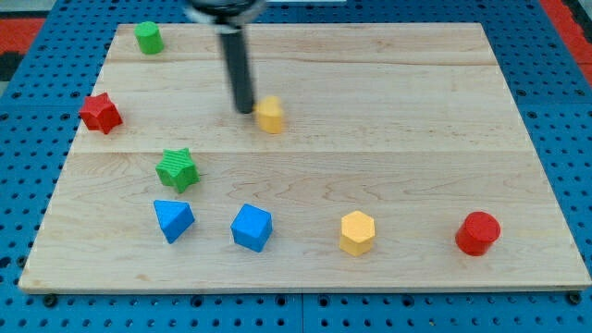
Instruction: Move the yellow heart to center
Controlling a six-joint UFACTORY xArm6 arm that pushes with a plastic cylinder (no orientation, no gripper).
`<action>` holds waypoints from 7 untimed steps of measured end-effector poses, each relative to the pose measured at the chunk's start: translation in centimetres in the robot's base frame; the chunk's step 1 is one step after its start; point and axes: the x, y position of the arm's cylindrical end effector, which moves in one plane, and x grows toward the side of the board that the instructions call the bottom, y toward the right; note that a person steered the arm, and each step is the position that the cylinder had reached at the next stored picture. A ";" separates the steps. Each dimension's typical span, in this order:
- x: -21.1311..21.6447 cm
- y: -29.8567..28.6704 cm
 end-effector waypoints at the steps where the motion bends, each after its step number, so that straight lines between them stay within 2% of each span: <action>1: -0.7 2.1; 3: 2.6 12.6; 5: 7.0 8.2; 6: 5.1 3.4; 7: 4.7 9.8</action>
